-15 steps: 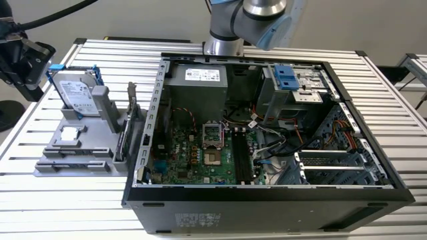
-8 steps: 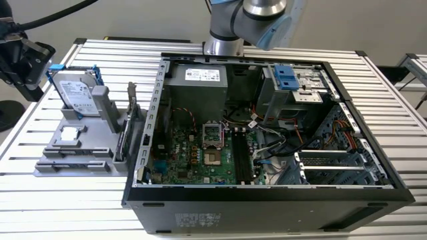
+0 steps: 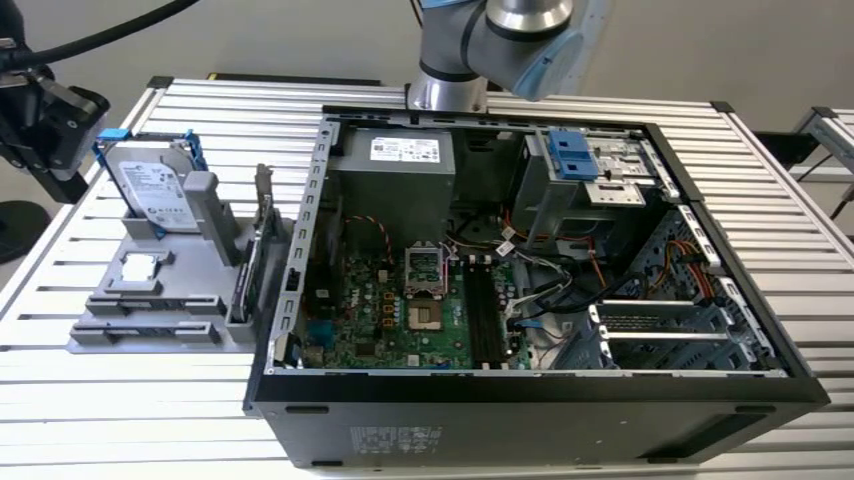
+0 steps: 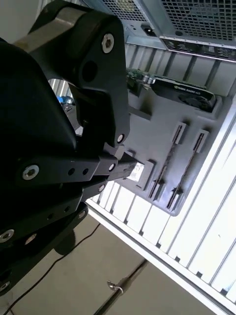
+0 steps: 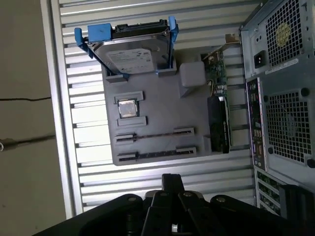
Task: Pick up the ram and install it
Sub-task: 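Pick up the ram and move it above insertion slot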
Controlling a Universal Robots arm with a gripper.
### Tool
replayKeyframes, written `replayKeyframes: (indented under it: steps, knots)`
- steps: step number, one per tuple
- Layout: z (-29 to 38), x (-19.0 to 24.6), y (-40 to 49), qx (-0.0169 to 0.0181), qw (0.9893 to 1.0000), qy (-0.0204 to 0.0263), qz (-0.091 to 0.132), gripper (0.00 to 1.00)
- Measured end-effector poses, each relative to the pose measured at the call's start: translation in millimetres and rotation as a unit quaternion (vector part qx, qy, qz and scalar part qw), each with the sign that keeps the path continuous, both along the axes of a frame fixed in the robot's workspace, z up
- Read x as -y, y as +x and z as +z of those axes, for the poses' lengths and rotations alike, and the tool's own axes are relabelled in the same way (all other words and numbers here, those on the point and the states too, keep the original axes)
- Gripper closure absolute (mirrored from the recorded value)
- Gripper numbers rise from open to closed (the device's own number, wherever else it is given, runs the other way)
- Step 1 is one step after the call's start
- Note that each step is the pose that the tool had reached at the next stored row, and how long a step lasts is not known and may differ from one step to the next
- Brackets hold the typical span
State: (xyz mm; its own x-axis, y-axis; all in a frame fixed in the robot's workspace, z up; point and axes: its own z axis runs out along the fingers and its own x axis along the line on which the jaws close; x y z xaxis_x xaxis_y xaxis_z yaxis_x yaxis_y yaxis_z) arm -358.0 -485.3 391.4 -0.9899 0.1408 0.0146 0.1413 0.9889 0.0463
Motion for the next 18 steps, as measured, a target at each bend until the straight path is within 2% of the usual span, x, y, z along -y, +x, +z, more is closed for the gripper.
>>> replayKeyframes:
  steps: [4, 8, 13, 18]
  knots:
    - [0.0, 0.0, 0.0, 0.0, 0.9998, 0.0, -0.02, 1.0]
    - [-0.1, 0.0, 0.0, 0.0, 0.9991, 0.0, -0.042, 1.0]
    - [-0.2, 0.0, 0.0, 0.0, 0.9976, 0.0, -0.069, 1.0]
    - [-0.3, 0.0, 0.0, 0.0, 0.9956, 0.0, -0.094, 1.0]
